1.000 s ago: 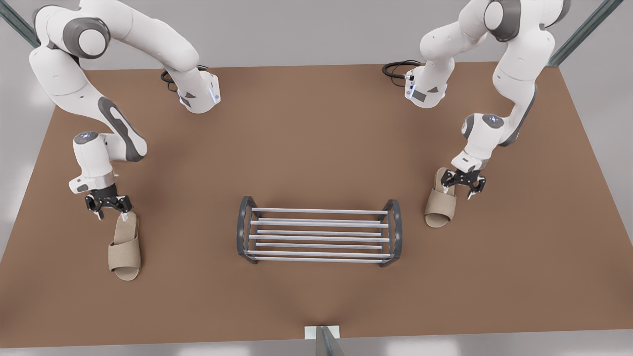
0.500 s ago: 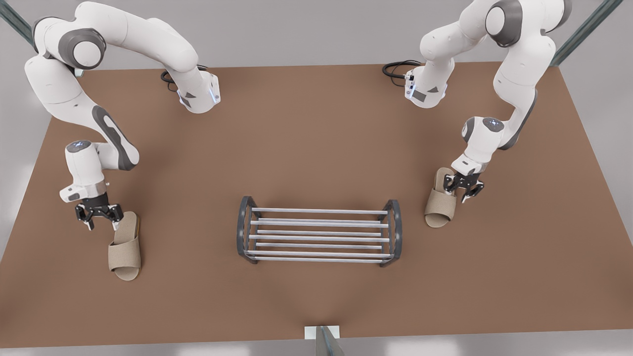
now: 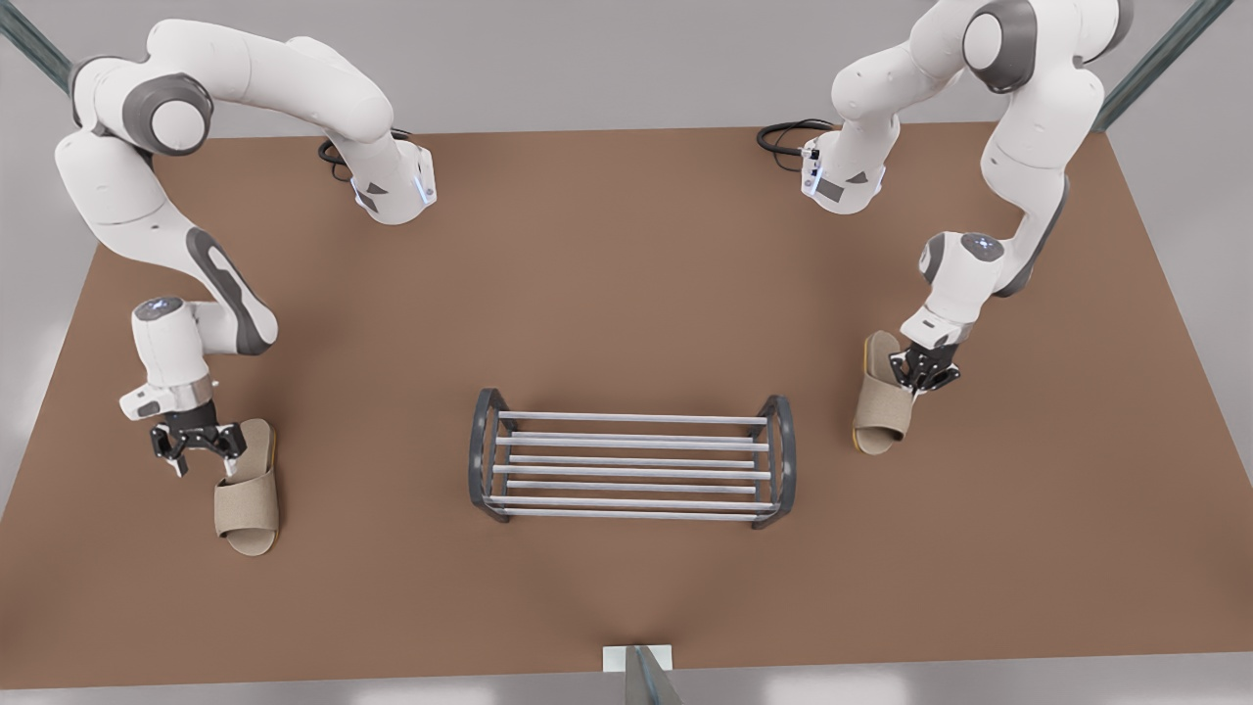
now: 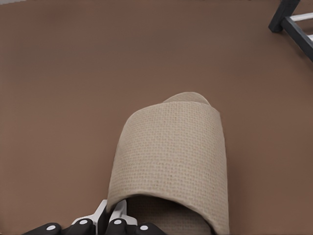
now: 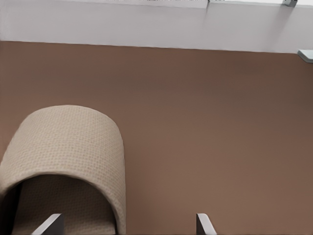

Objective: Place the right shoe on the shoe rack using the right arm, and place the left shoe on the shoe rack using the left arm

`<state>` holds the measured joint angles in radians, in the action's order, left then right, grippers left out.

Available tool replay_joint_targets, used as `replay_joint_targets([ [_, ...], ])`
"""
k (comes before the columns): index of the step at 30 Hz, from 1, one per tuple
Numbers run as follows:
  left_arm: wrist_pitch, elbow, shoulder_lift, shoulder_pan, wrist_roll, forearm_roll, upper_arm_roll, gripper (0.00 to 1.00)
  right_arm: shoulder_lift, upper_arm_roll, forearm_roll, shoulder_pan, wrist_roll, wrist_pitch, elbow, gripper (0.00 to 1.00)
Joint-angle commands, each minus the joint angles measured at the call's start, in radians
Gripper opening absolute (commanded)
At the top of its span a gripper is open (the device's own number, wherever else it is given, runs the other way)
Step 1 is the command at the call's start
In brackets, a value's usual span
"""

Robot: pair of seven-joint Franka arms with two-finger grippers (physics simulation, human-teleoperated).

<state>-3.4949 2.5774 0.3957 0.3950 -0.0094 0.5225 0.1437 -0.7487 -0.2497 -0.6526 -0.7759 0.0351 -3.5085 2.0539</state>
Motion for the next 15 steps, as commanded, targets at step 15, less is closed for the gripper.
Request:
replay_joint_targets([
  [15, 1.143, -0.684, -0.259, -0.008, -0.687, -0.122, 0.536, 0.21, -0.072, 0.001, -0.002, 0.004, 0.006, 0.0, -0.098, 1.0],
])
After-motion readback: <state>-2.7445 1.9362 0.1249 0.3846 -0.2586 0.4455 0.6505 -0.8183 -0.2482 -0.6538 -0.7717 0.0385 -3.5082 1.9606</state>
